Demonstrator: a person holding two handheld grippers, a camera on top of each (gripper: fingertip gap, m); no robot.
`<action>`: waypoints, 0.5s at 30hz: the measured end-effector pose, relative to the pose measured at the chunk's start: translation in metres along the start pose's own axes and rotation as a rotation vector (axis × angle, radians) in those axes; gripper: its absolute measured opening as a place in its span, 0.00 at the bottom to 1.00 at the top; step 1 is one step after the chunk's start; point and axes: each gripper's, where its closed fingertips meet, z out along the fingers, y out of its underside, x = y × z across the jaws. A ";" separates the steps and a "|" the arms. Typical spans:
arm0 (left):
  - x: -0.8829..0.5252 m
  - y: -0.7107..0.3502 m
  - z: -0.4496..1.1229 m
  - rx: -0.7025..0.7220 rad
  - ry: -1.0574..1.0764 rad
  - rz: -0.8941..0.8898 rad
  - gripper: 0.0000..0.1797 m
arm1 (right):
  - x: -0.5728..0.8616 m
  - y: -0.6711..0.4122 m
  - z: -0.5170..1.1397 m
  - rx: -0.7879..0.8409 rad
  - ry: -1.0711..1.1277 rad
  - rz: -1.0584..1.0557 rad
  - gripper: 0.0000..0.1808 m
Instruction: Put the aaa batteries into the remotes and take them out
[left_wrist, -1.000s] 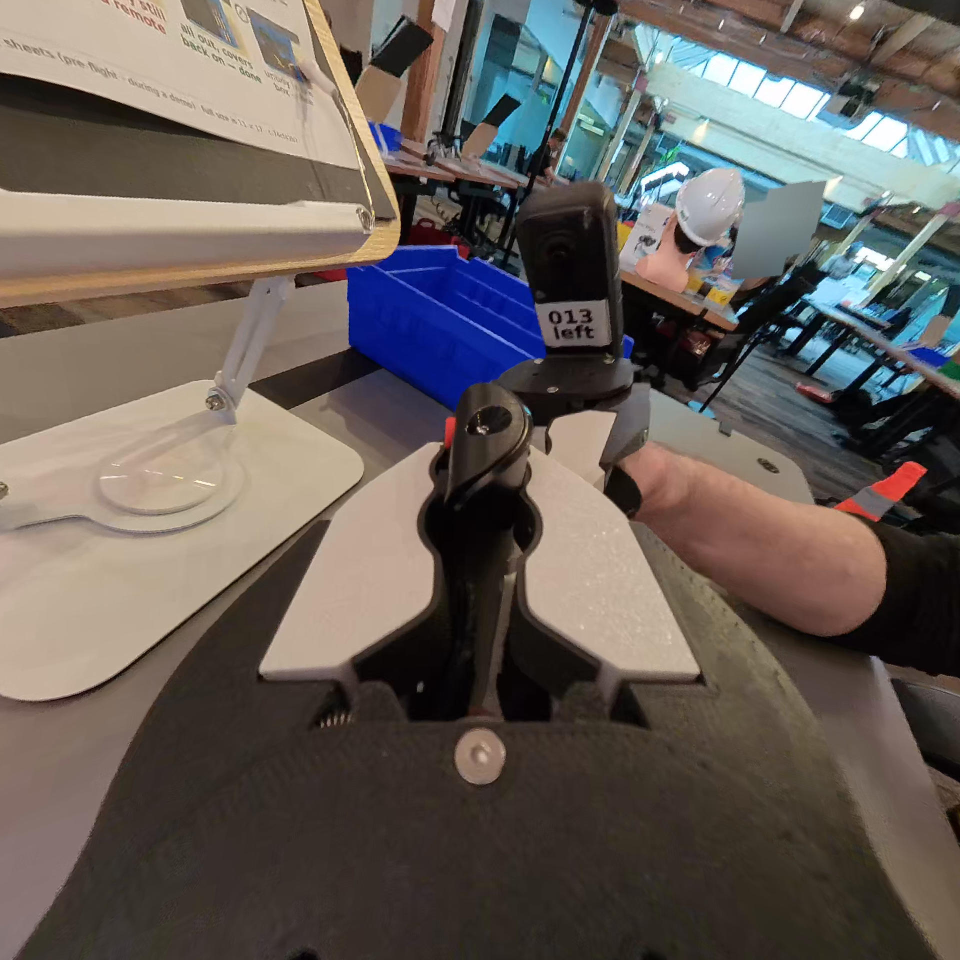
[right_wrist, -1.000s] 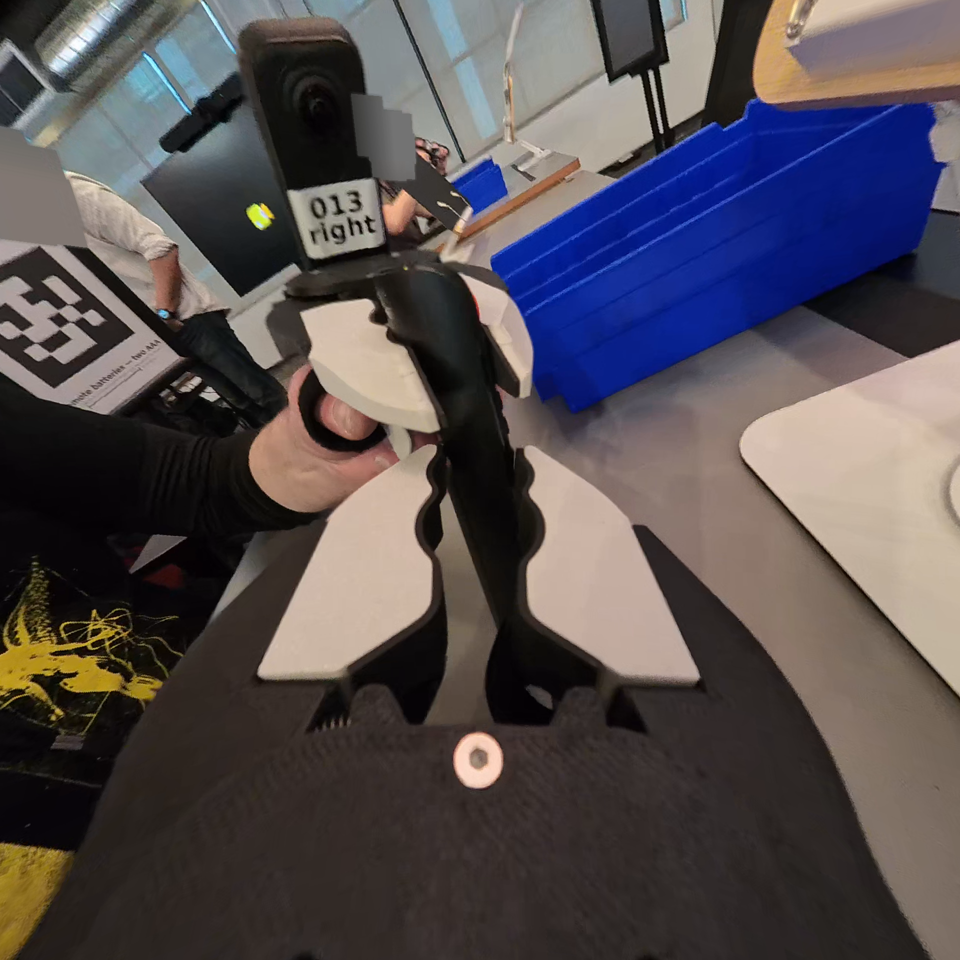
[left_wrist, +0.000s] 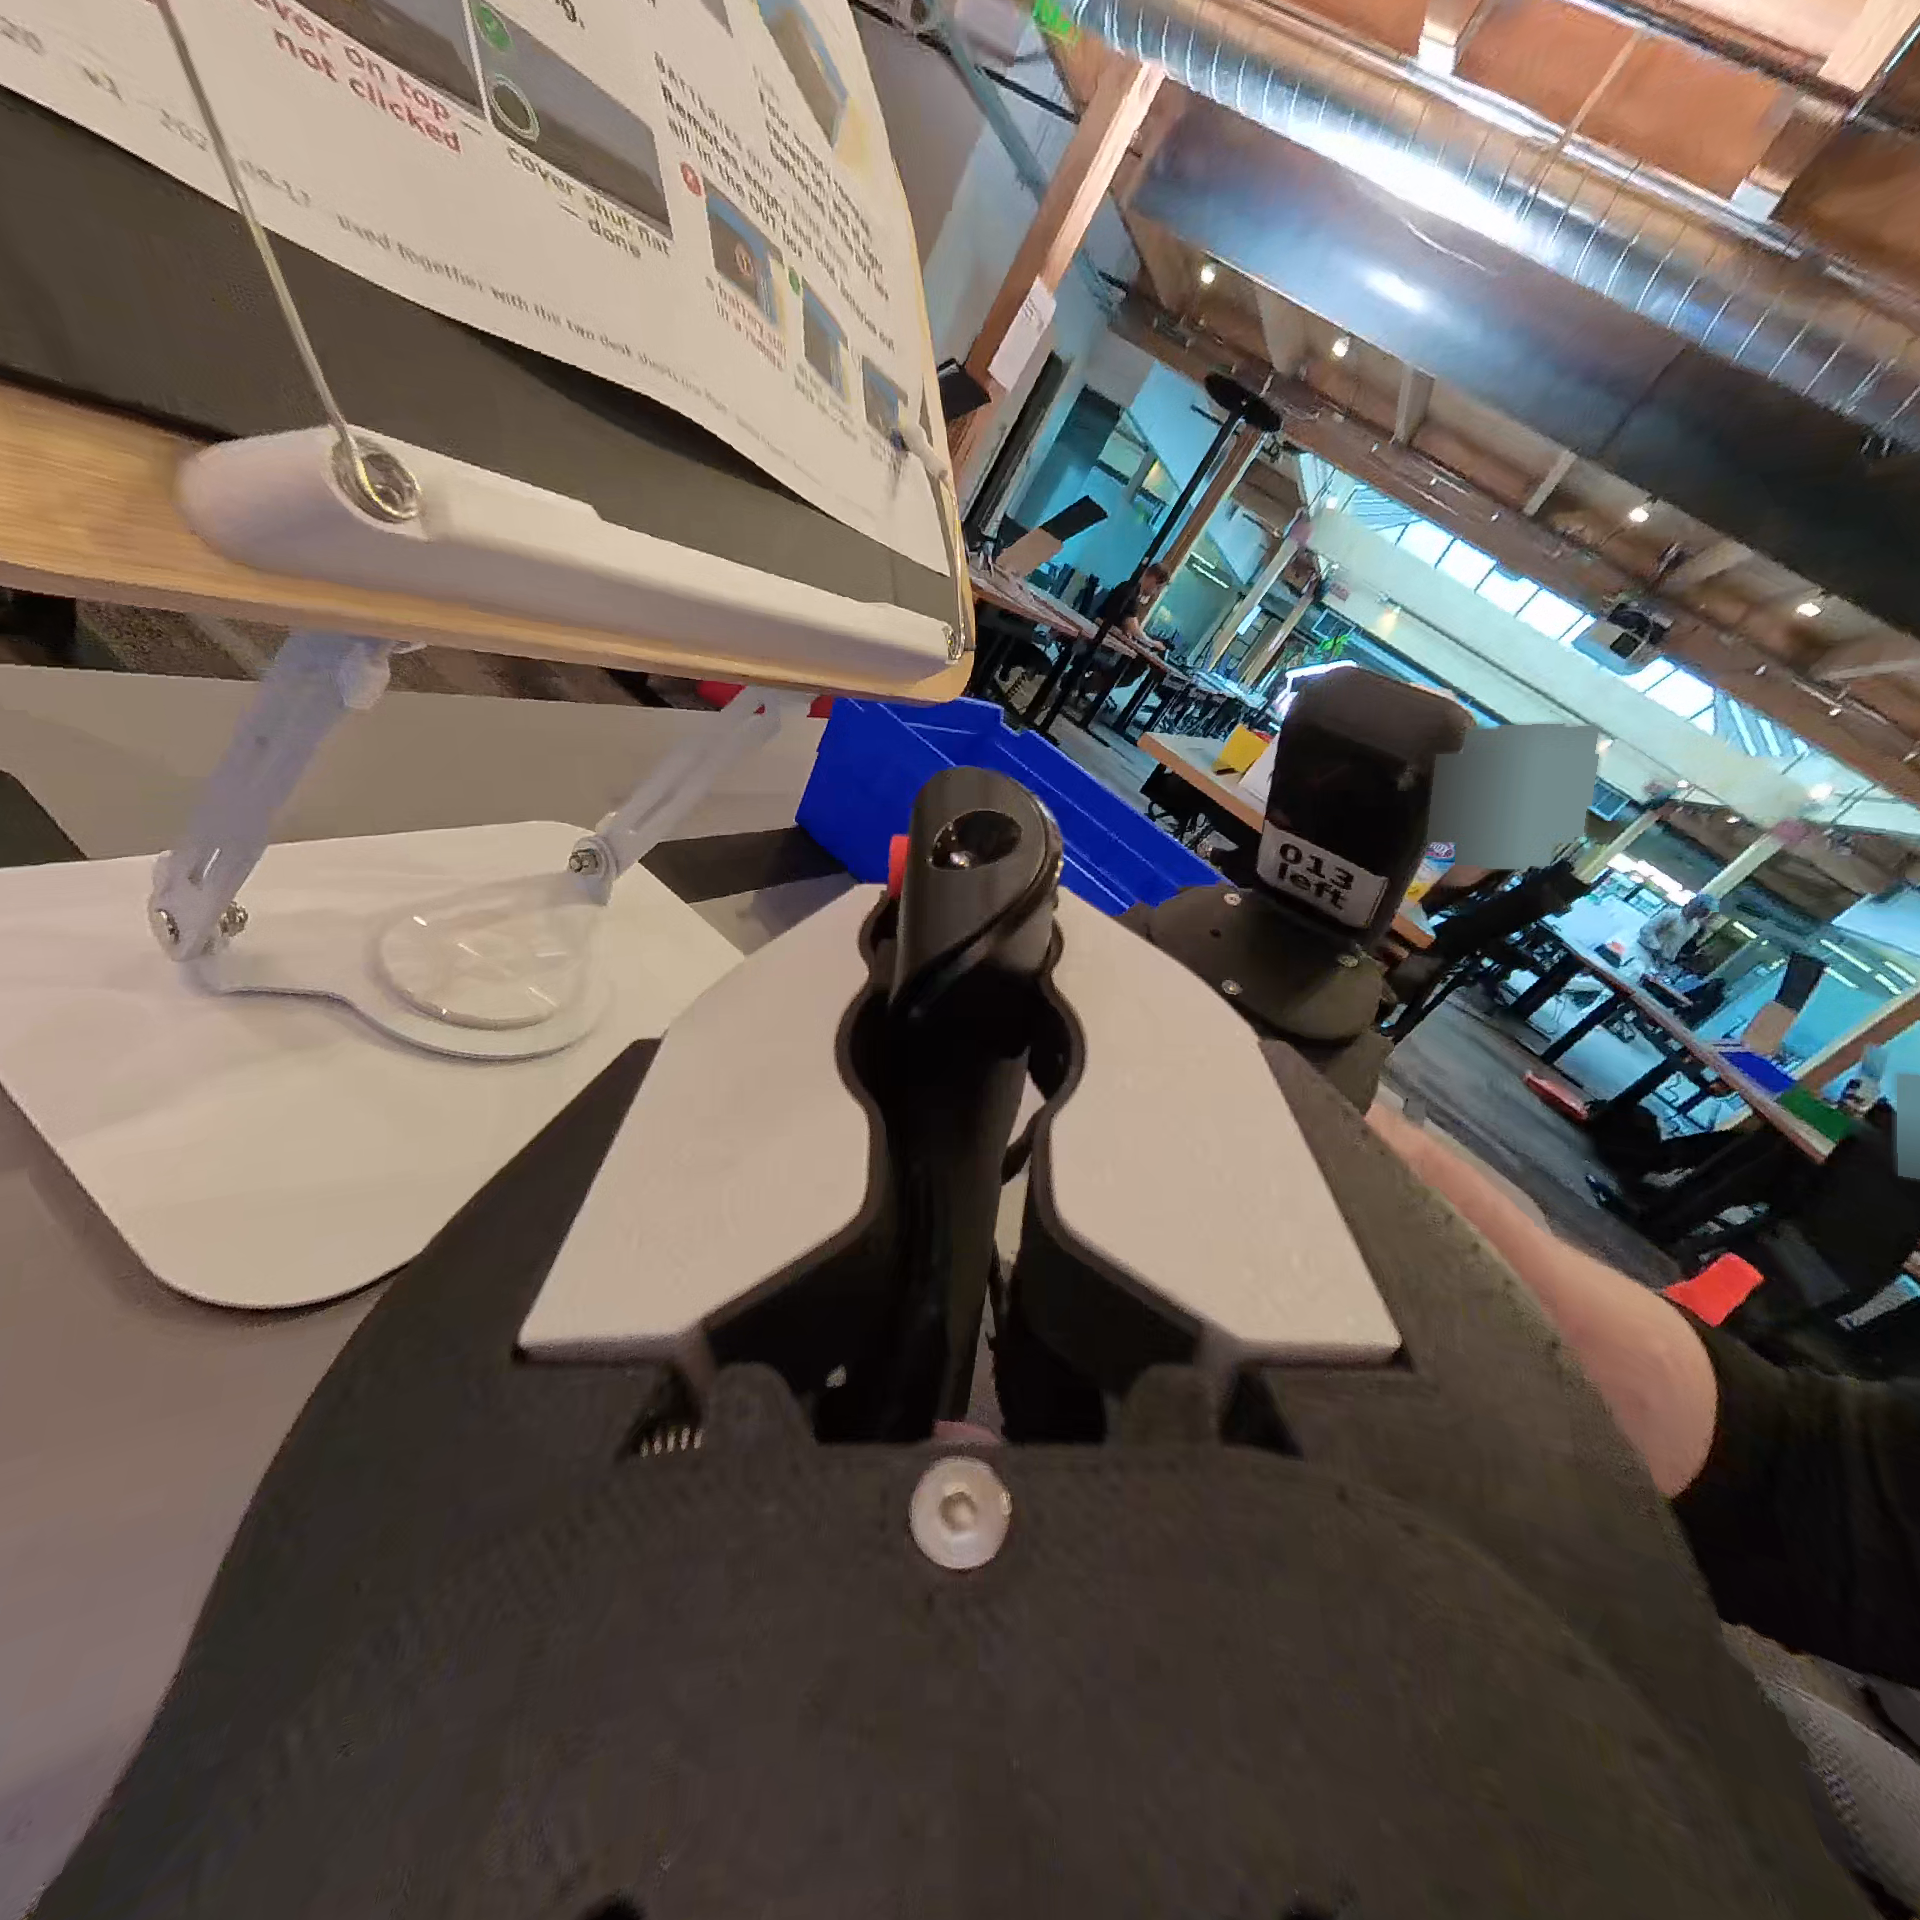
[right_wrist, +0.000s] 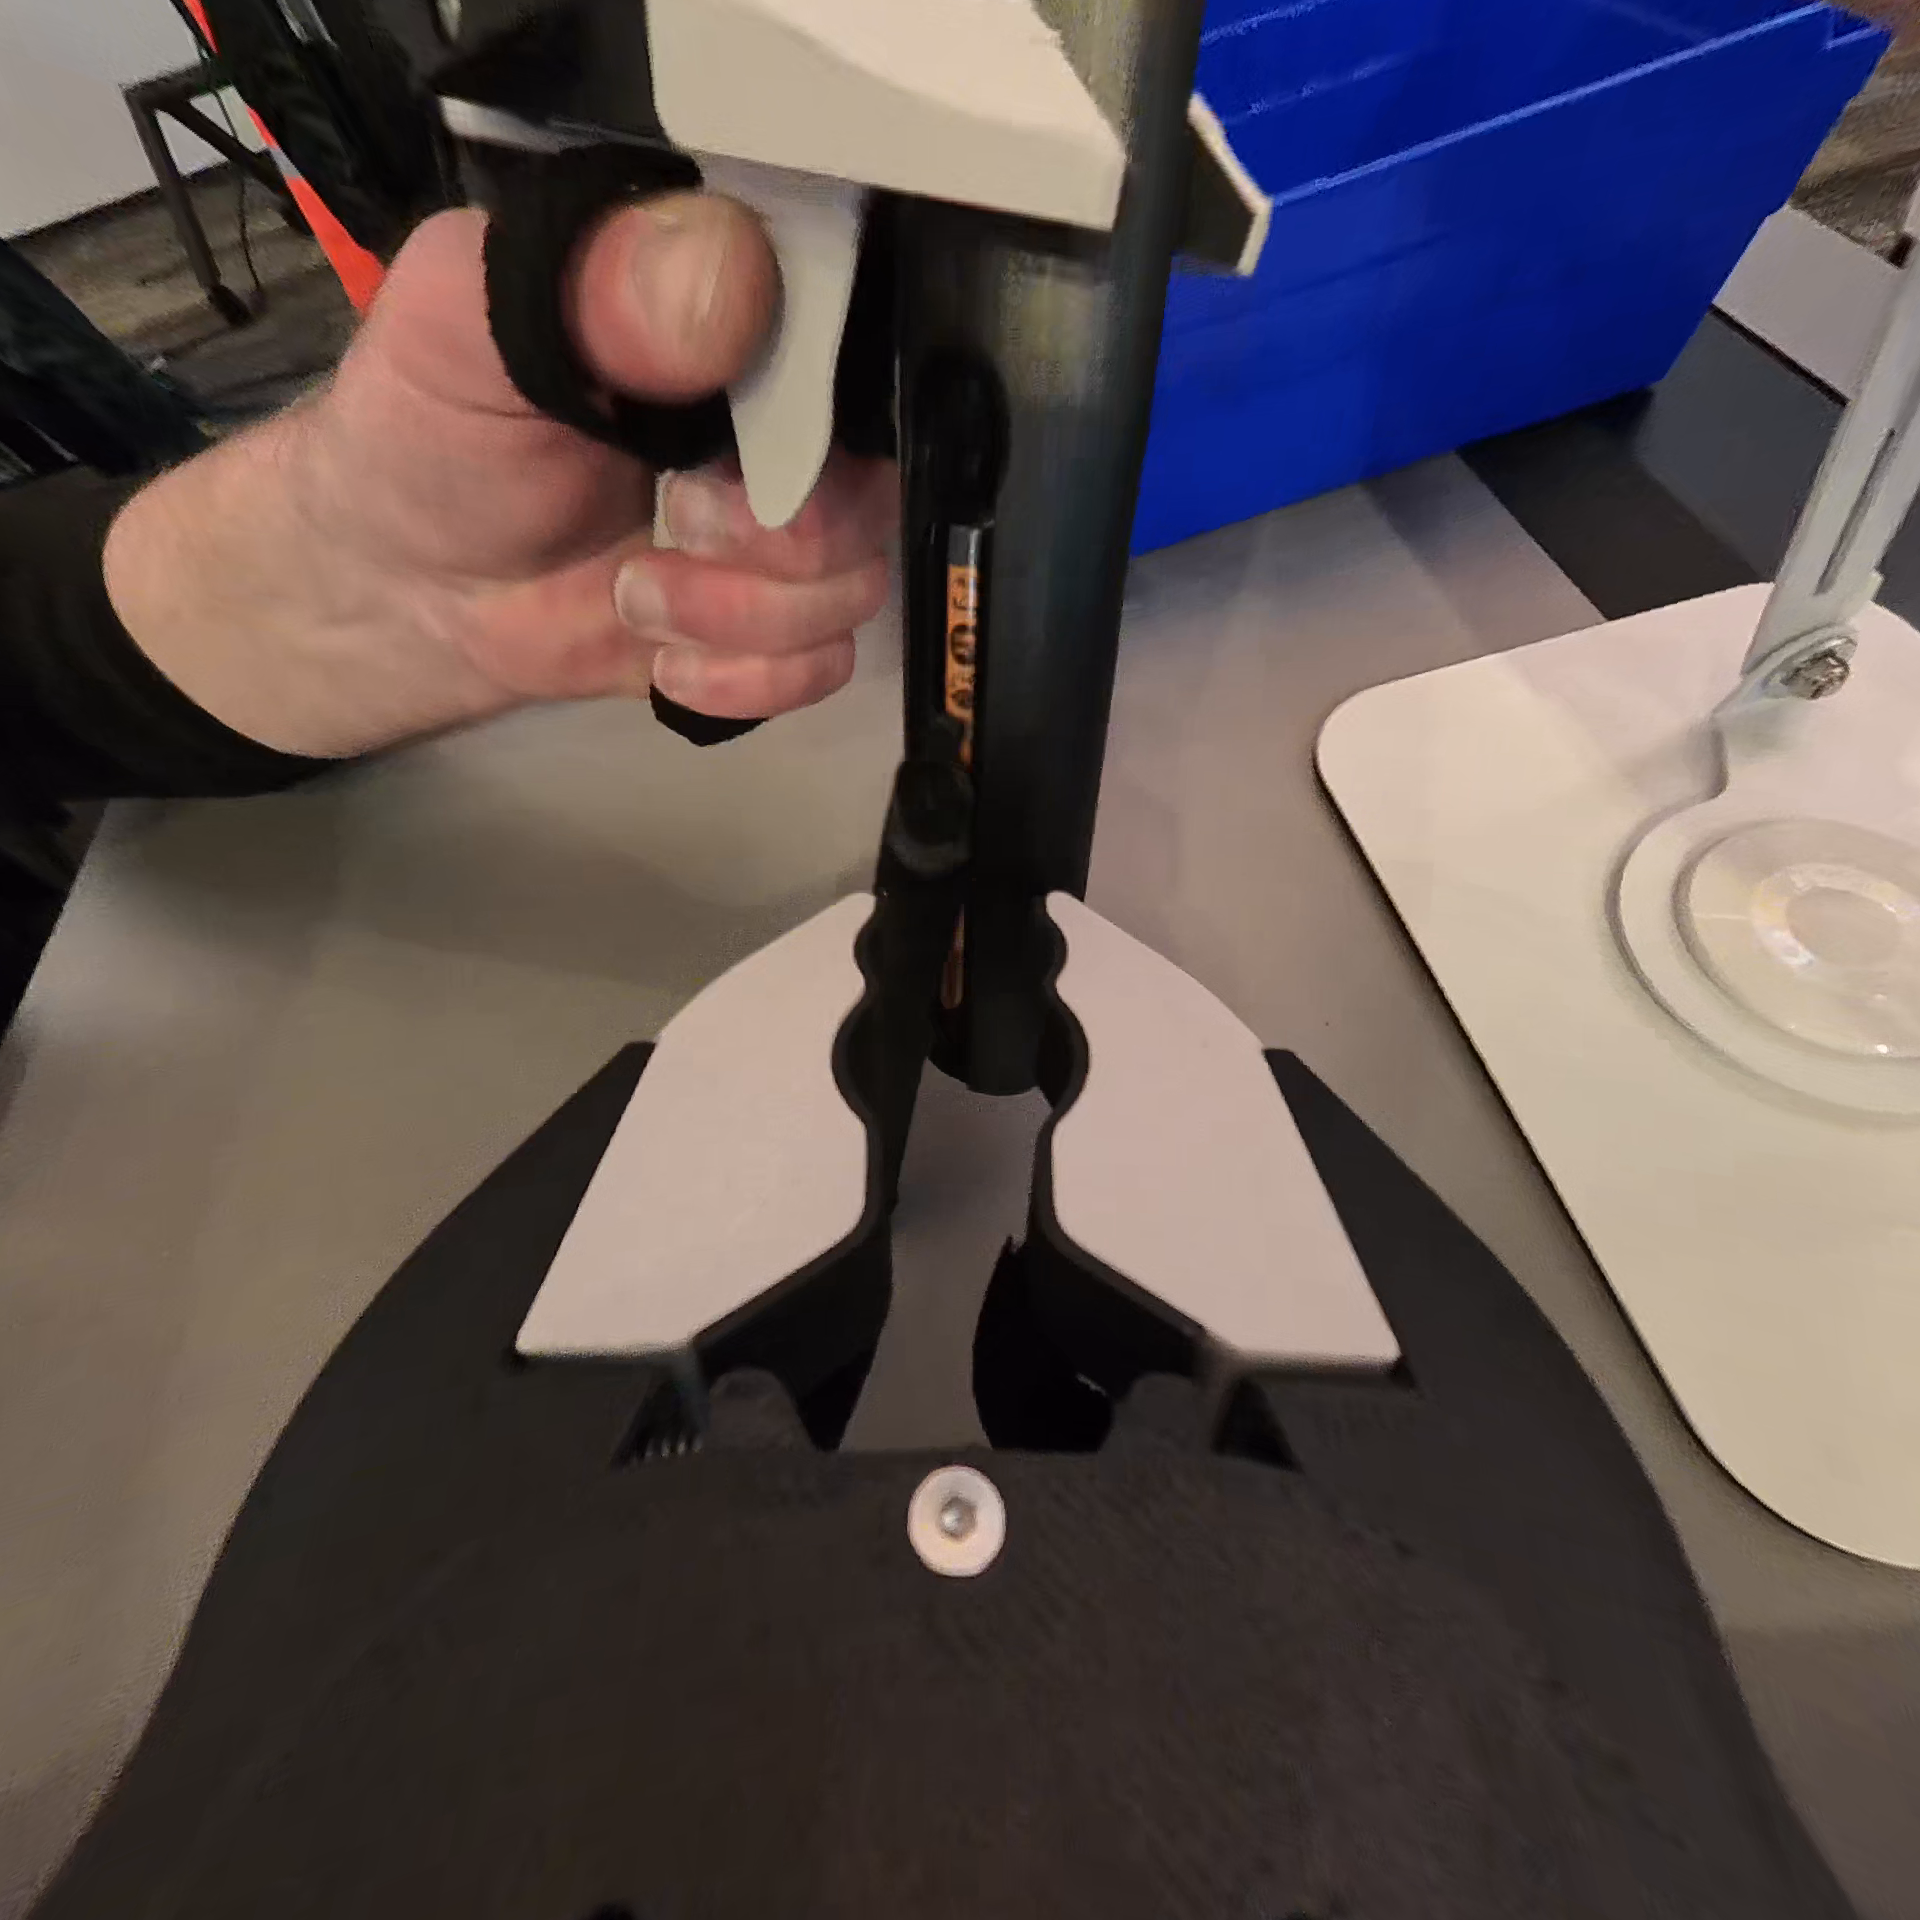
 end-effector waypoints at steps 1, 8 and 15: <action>-0.001 -0.003 -0.002 0.009 0.001 -0.008 0.13 | -0.001 -0.002 0.000 0.010 -0.002 0.003 0.14; -0.017 -0.032 -0.022 0.179 -0.020 -0.085 0.13 | 0.030 -0.006 0.003 0.022 0.252 -0.091 0.37; -0.005 -0.034 -0.020 0.280 -0.002 -0.248 0.13 | 0.036 -0.009 0.020 -0.123 0.605 -0.432 0.38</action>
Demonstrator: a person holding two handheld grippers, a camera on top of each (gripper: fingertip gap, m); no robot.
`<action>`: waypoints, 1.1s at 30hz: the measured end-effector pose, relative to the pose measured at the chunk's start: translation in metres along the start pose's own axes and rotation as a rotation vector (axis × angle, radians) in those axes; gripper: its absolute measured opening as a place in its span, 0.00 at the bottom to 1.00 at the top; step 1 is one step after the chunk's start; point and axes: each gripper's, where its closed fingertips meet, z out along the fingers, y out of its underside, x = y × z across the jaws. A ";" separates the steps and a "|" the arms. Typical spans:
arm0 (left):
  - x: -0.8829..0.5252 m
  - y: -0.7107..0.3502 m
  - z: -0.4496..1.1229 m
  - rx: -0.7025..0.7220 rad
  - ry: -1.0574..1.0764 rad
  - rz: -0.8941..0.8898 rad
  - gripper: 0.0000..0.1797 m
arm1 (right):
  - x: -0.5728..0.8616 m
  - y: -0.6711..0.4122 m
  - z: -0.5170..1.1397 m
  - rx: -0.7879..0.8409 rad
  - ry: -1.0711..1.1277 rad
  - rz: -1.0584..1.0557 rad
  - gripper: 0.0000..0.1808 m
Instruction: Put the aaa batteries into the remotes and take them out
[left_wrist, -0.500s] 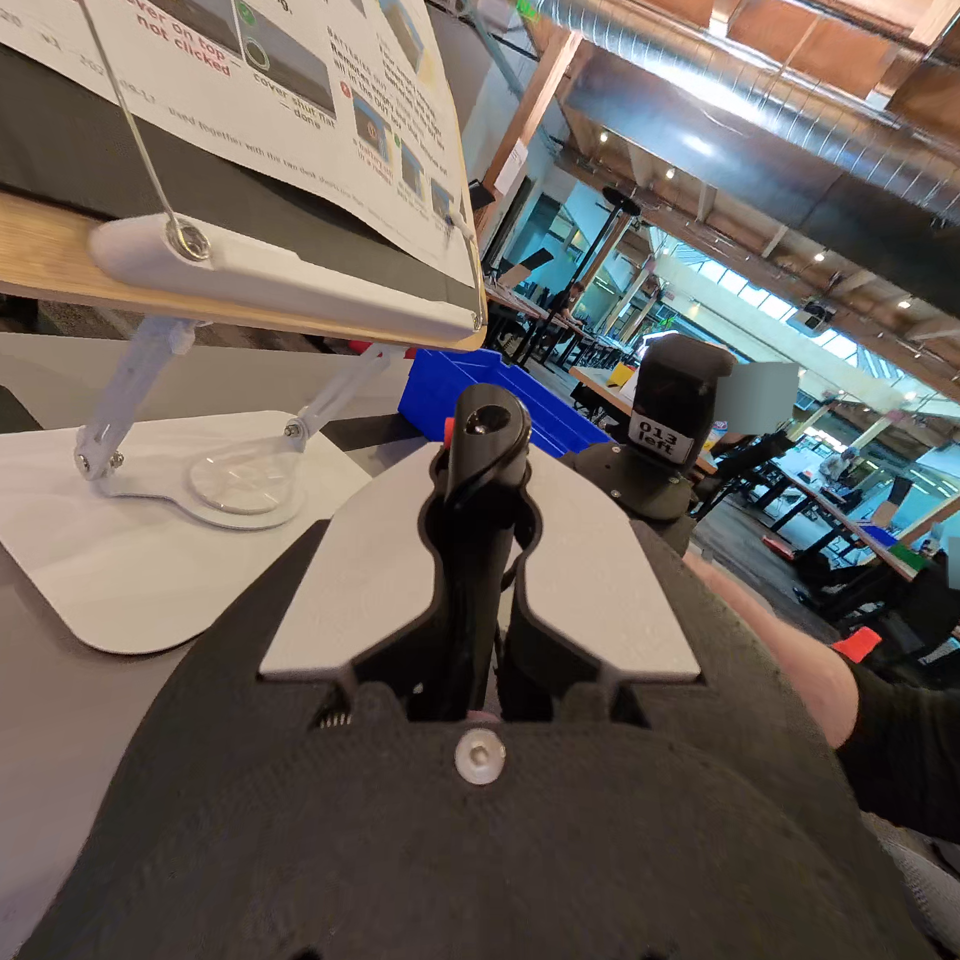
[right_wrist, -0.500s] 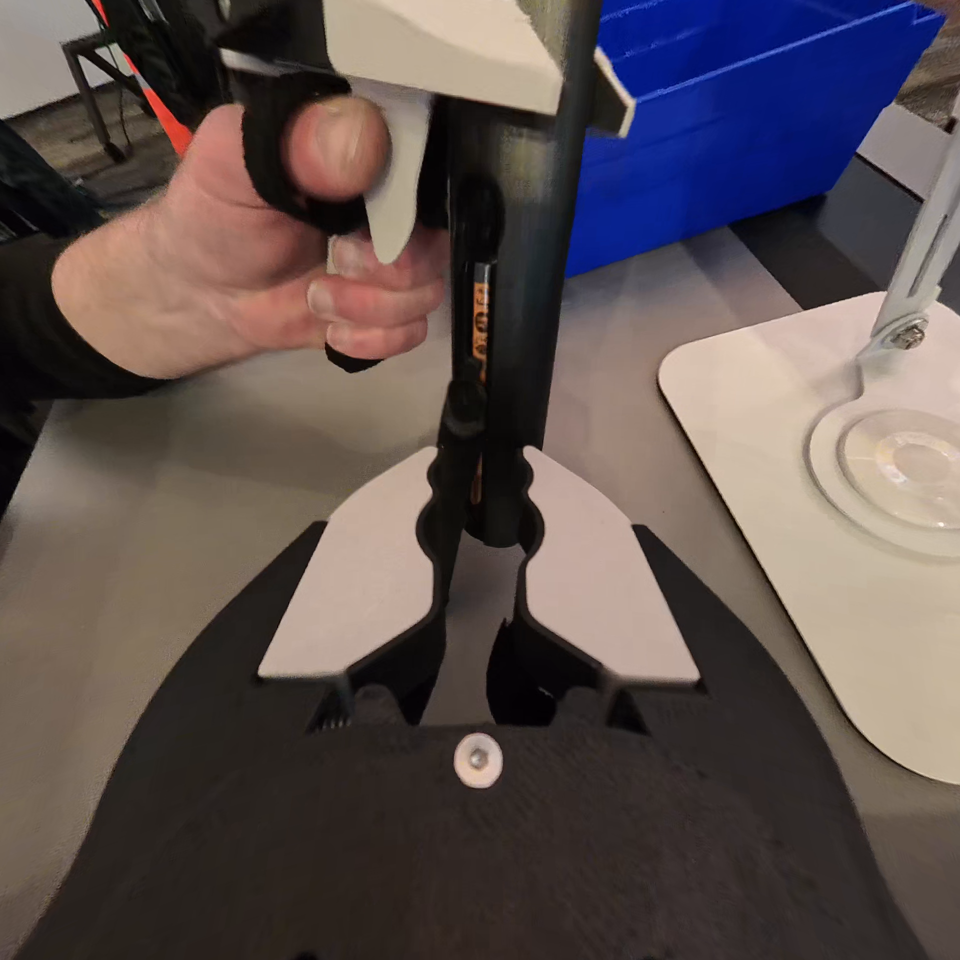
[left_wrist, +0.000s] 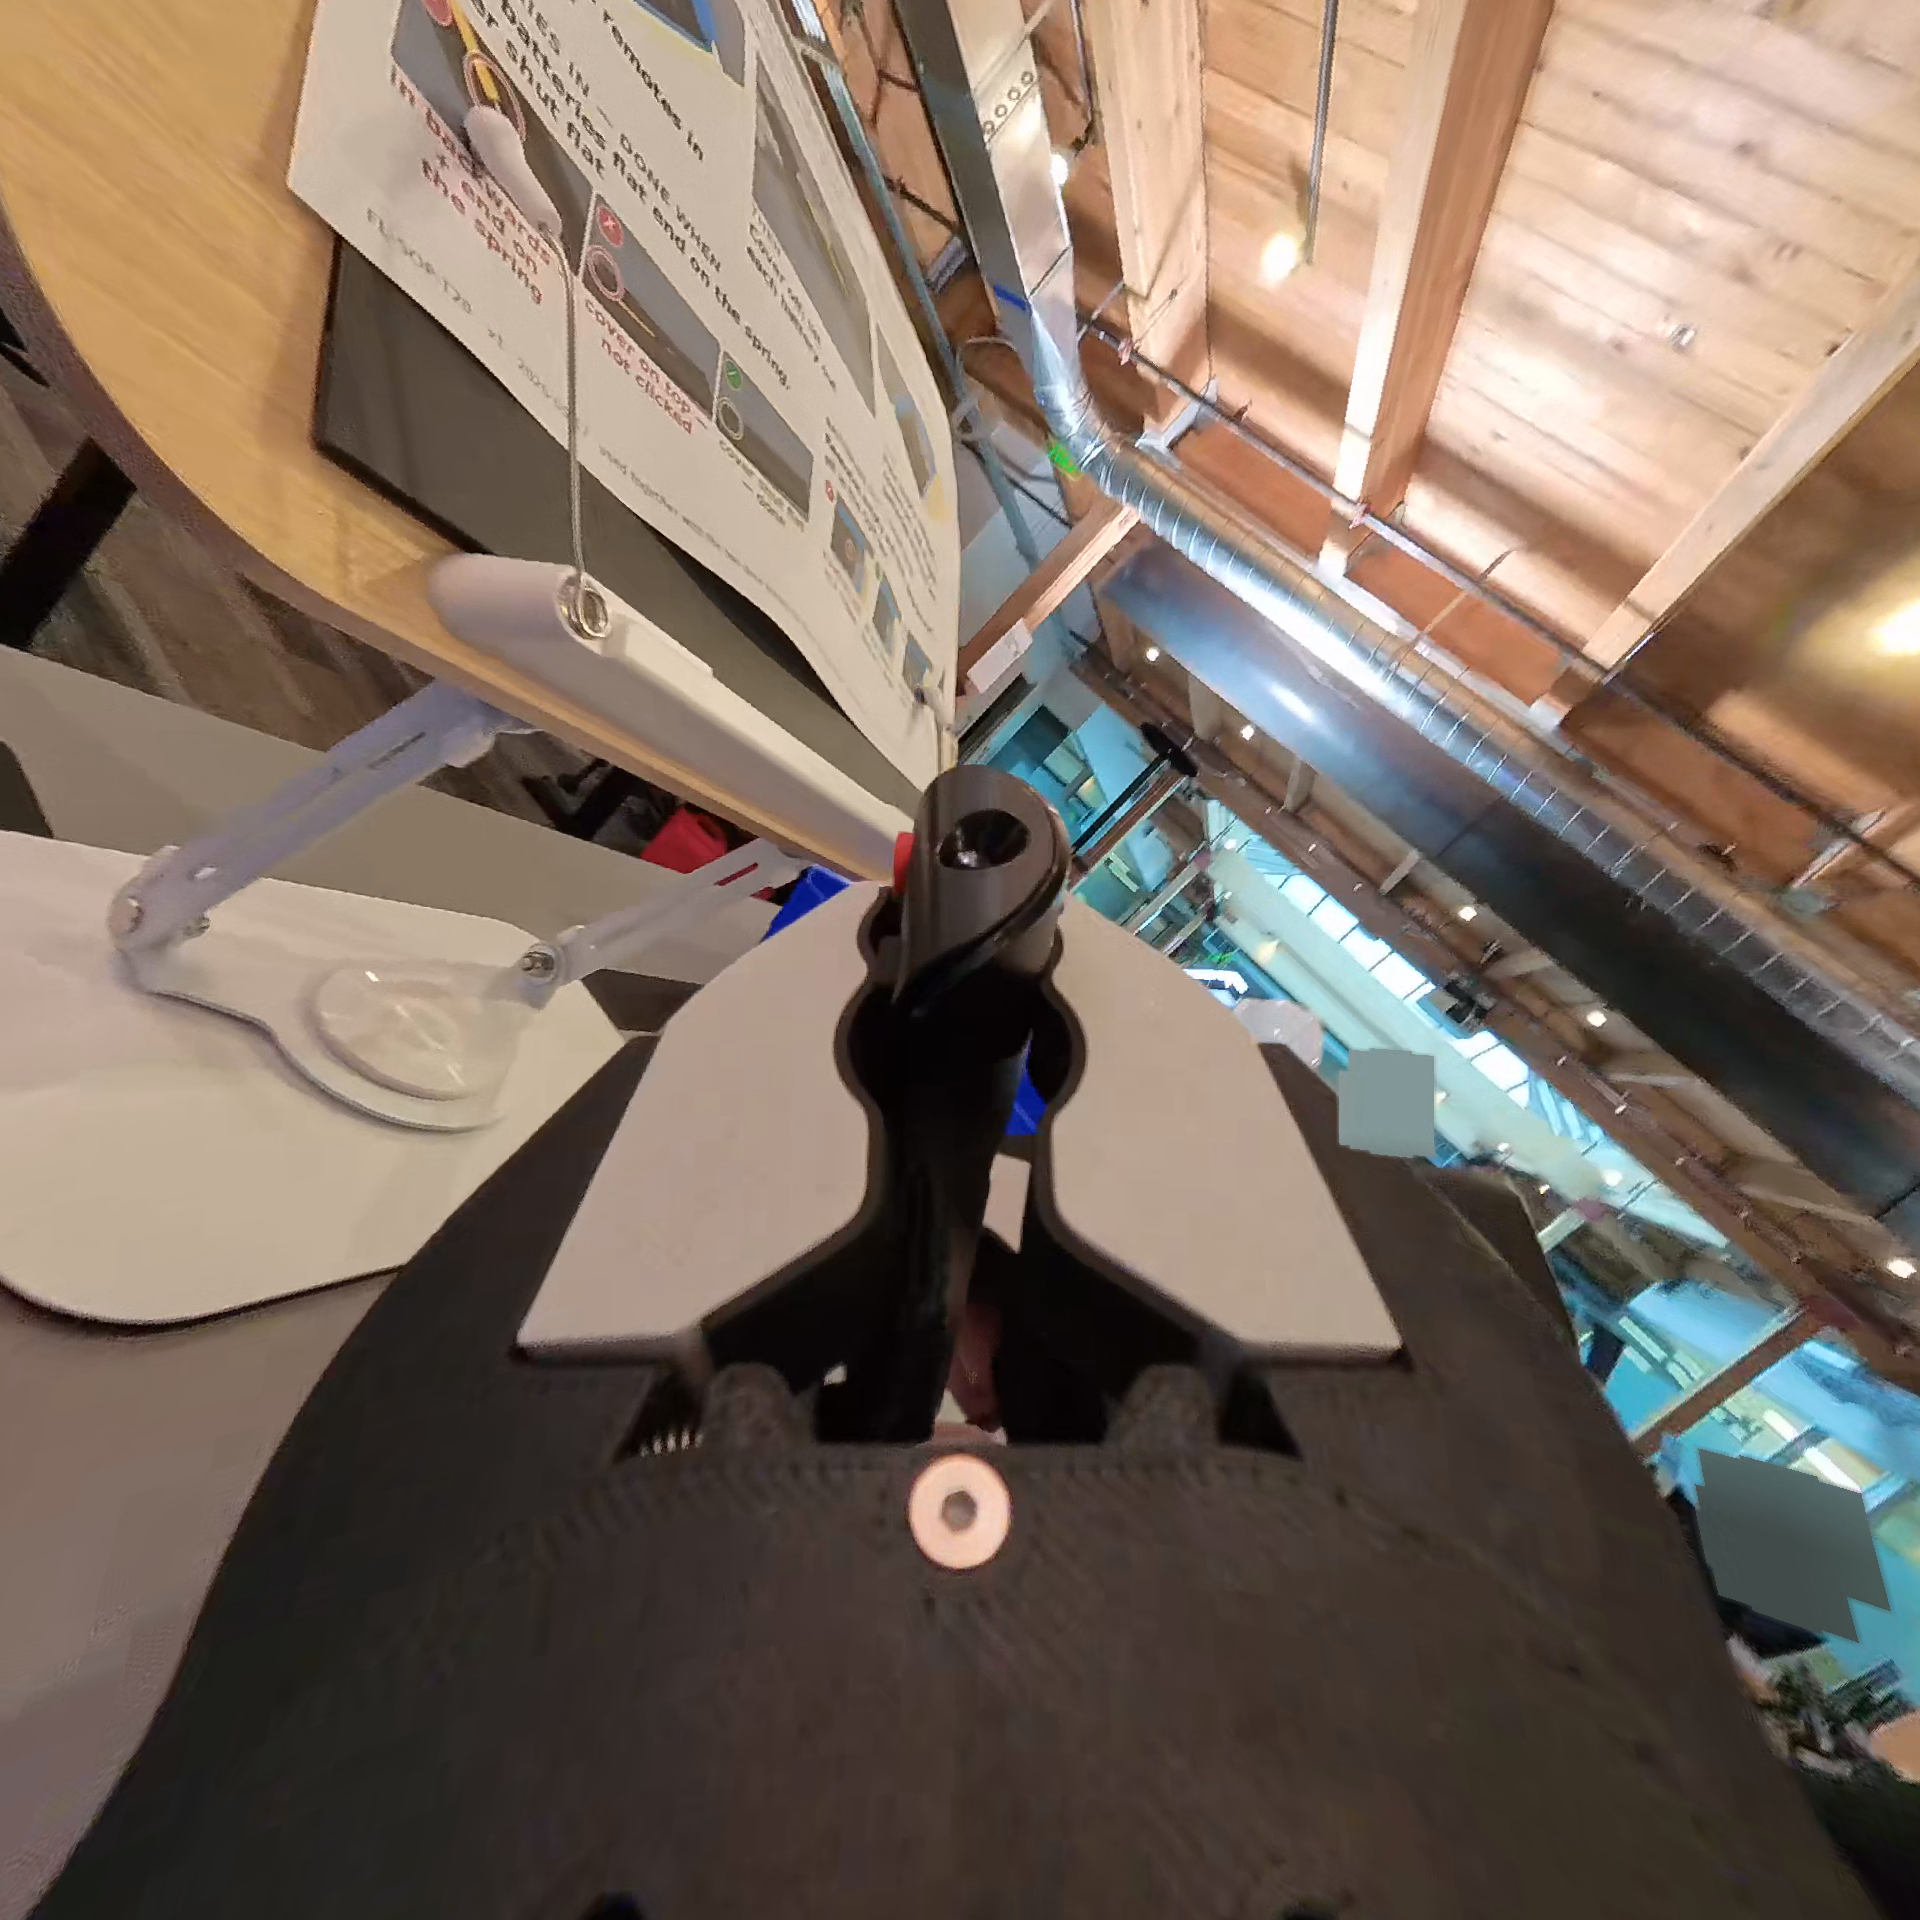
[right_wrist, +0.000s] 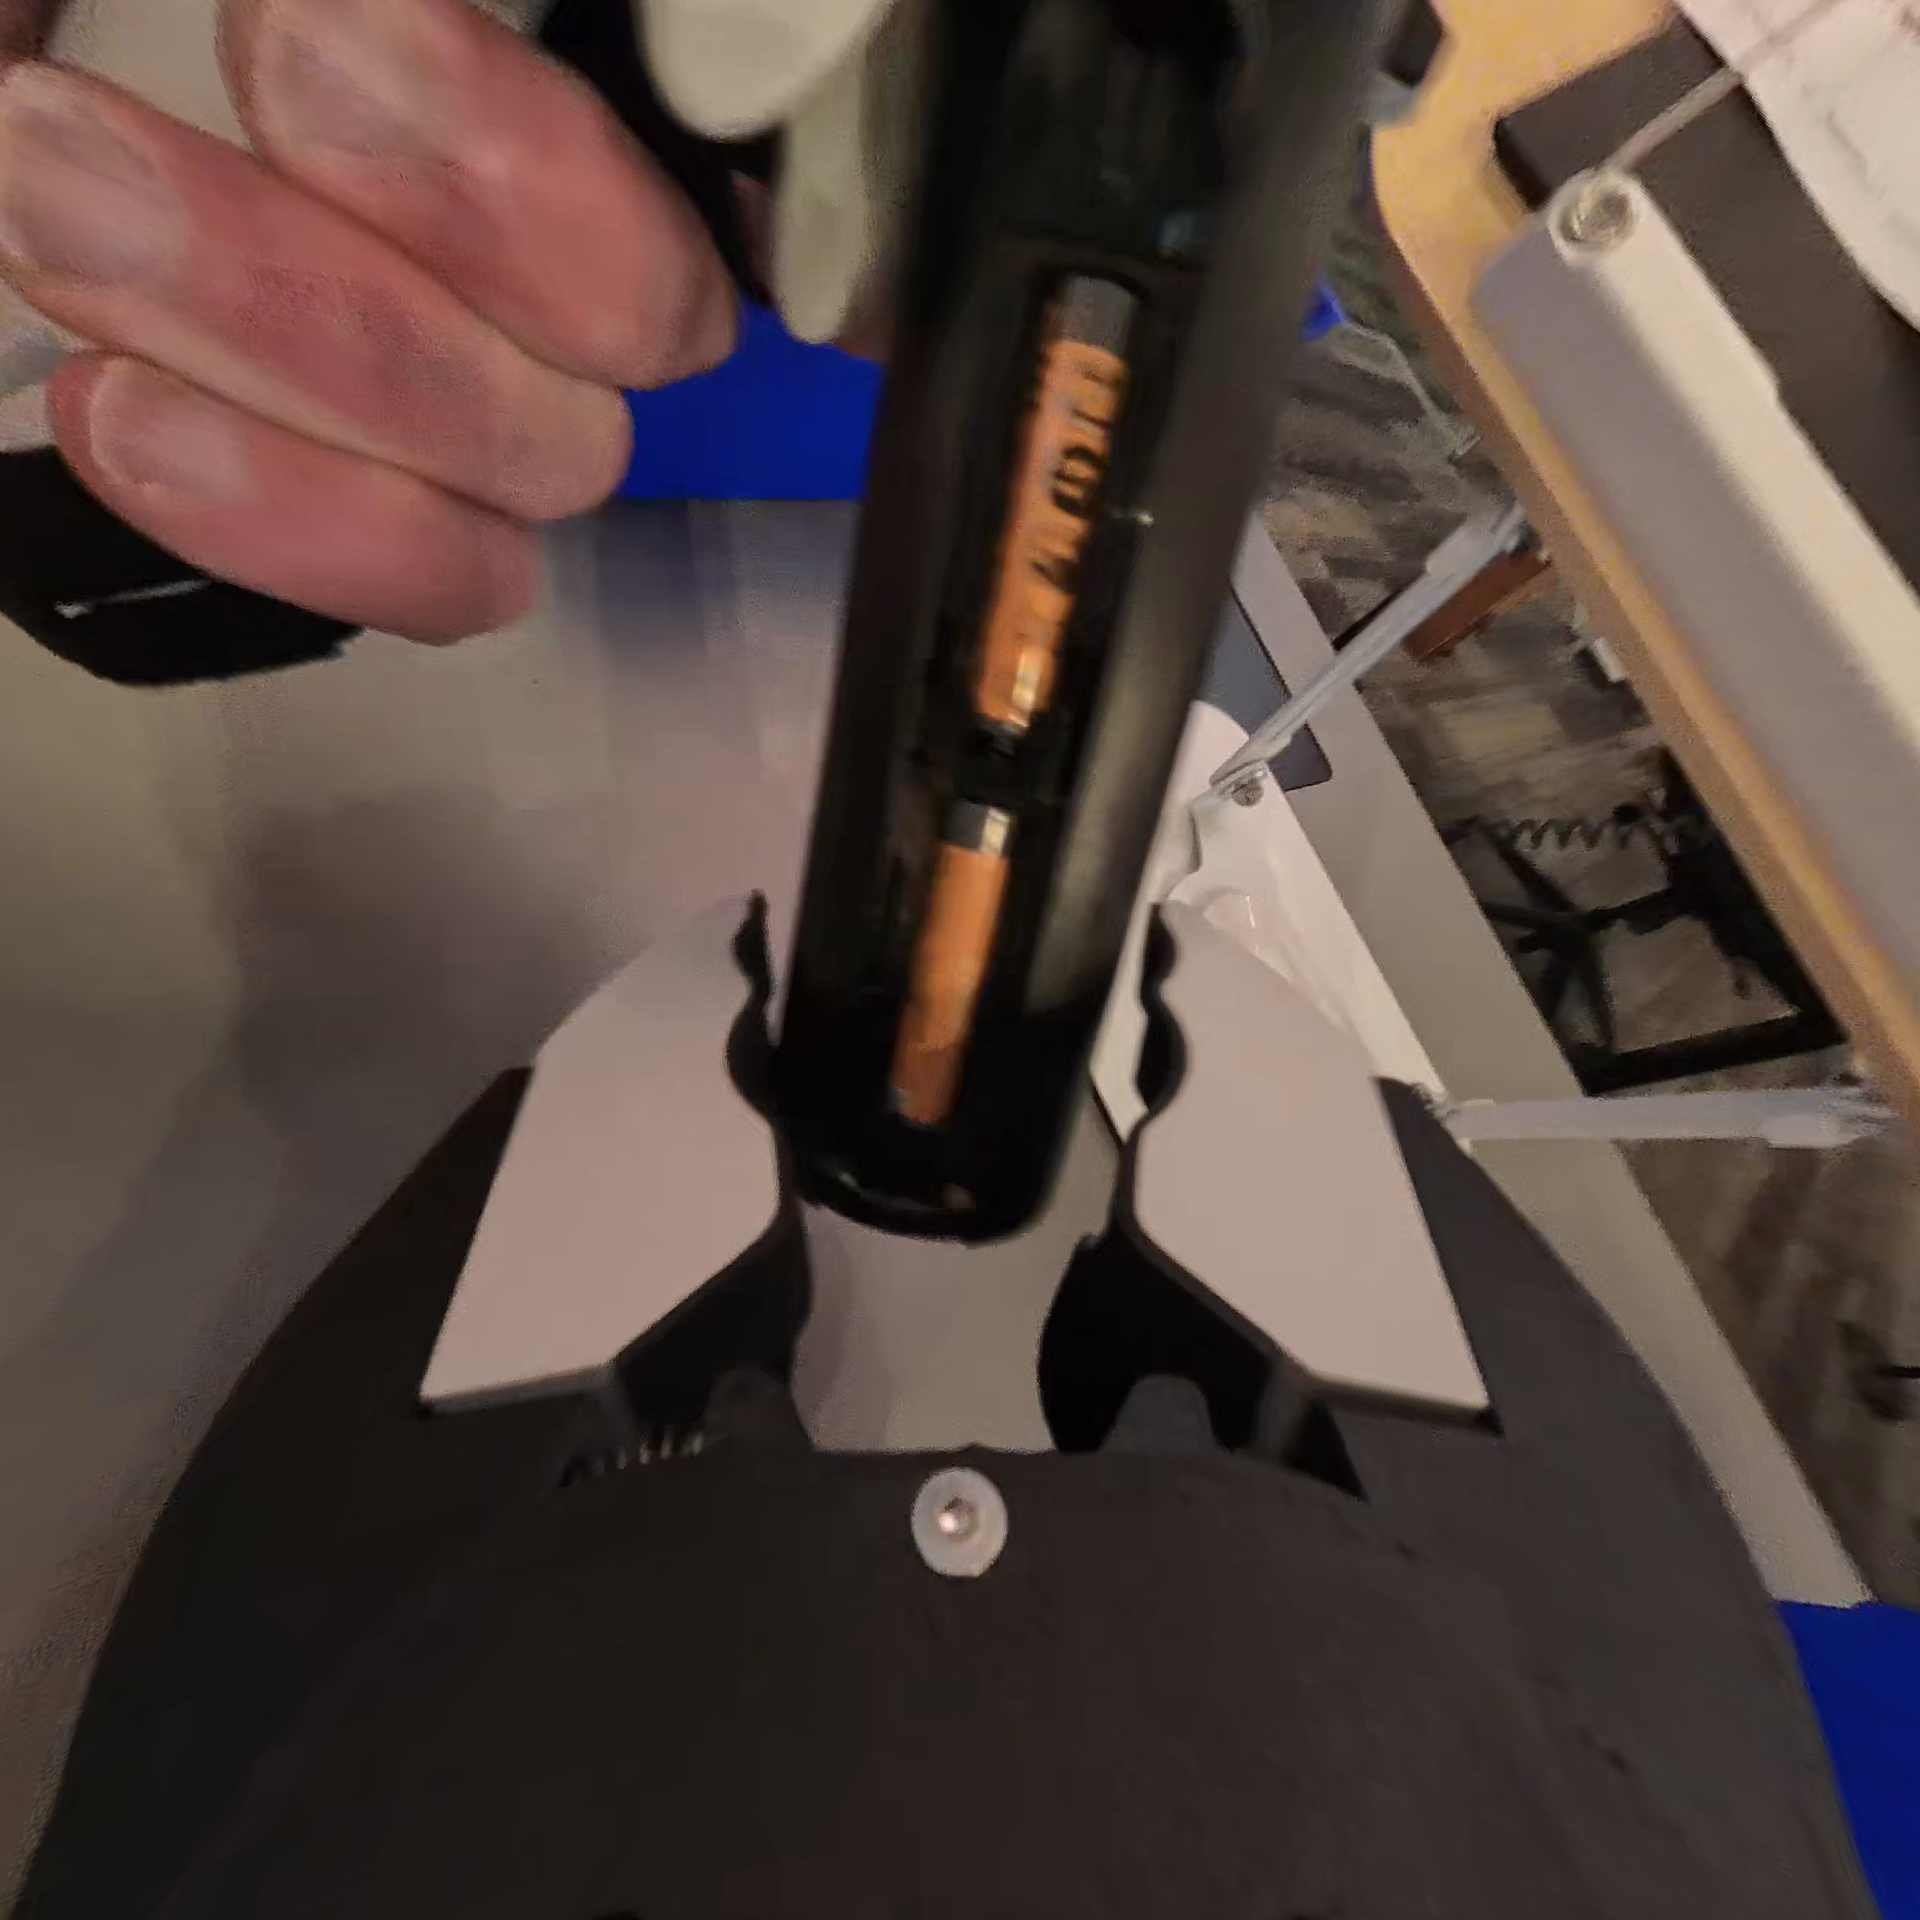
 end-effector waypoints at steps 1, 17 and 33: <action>0.001 0.000 0.000 0.014 -0.002 -0.011 0.13 | -0.001 -0.001 -0.001 -0.011 0.024 -0.028 0.34; 0.083 0.003 -0.001 -0.073 0.438 0.254 0.35 | -0.032 -0.034 -0.057 0.226 -0.609 0.180 0.30; 0.108 0.004 -0.017 -0.117 0.584 0.400 0.35 | -0.040 -0.060 -0.082 0.361 -0.784 0.297 0.28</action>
